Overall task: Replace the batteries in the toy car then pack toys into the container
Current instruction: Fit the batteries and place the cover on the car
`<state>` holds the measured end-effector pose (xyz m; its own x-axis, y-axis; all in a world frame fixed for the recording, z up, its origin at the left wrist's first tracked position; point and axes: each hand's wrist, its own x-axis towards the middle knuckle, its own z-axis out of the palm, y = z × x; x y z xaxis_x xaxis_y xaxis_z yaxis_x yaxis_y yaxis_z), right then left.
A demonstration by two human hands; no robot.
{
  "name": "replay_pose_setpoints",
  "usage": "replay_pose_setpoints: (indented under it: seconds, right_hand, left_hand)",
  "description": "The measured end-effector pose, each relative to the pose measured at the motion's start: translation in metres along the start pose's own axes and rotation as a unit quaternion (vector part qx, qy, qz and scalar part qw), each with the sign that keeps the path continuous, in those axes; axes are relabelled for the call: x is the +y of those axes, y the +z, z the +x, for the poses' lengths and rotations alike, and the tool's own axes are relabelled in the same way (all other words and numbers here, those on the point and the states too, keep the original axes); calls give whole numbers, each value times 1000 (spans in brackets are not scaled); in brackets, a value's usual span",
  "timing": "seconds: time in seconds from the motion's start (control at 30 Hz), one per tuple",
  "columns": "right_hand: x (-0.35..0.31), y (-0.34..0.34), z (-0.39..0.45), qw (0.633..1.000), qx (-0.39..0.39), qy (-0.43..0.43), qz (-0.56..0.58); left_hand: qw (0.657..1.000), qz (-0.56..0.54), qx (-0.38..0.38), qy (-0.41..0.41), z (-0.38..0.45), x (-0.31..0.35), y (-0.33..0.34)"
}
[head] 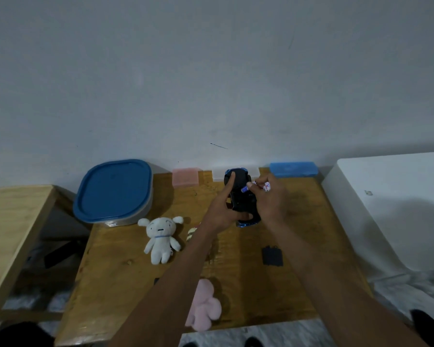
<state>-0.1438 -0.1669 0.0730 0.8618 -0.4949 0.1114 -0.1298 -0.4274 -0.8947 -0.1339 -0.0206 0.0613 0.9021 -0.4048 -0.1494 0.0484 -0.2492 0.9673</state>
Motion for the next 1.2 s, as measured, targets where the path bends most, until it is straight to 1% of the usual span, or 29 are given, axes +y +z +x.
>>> replay_pose_setpoints:
  seconds: [0.17,0.3,0.47,0.73,0.8,1.0,1.1,1.2]
  right_hand:
    - [4,5,-5,1000,-4,0,-28]
    - [4,5,-2,999,-17,-2,-50]
    - [1,8,-2,997,-51,10,-58]
    - [-2,8,-3,992,-63,-7,-113]
    - [-2,7,-3,988,-68,-24,-140]
    - [-6,4,-3,980,-84,-70,-169]
    - [-9,4,1,976,-86,-75,-183]
    - [-13,1,7,973,-123,-56,-188]
  left_hand:
    - [1000,-10,-8,-12,-1,-5,-2]
    - [1000,-23,-1,-11,-2,-8,-3]
    - [1000,-27,-4,-9,0,-10,-2]
    - [999,-41,15,1,-1,-14,0]
    - [999,-43,26,4,-3,-15,2]
    - [999,-40,34,9,-6,-12,0]
    - [998,-46,30,5,-6,-10,-2]
    - [998,-56,15,-2,-6,-10,-4]
